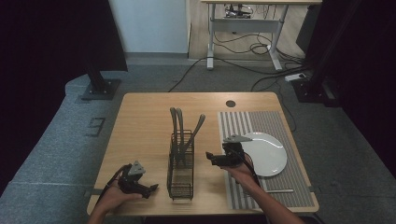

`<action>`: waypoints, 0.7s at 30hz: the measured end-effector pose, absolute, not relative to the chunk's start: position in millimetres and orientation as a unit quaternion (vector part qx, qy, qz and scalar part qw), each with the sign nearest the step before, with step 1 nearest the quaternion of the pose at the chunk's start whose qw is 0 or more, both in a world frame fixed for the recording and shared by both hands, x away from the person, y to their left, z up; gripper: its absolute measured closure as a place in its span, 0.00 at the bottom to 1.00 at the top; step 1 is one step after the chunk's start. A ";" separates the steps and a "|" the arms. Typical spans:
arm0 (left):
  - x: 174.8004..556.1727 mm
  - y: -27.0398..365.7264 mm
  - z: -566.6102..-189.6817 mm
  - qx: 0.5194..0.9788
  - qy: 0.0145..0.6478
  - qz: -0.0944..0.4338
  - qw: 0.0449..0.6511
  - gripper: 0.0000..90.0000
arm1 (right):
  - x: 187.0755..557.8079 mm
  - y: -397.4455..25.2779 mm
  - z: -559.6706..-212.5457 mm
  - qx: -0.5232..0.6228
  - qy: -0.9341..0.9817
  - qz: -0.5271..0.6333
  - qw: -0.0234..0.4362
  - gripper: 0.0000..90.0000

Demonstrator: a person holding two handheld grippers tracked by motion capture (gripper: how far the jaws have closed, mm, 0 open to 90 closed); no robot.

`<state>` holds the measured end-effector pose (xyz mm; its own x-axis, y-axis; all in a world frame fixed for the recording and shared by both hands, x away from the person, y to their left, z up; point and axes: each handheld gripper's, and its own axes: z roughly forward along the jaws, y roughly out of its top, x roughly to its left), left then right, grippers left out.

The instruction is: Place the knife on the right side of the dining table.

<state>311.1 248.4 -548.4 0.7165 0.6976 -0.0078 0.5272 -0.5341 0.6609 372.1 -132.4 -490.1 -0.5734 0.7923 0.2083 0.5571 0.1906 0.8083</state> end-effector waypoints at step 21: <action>312.5 247.7 -548.3 0.867 0.352 0.129 0.328 0.00 | 384.4 -142.7 -461.9 0.418 0.736 0.520 0.119 0.30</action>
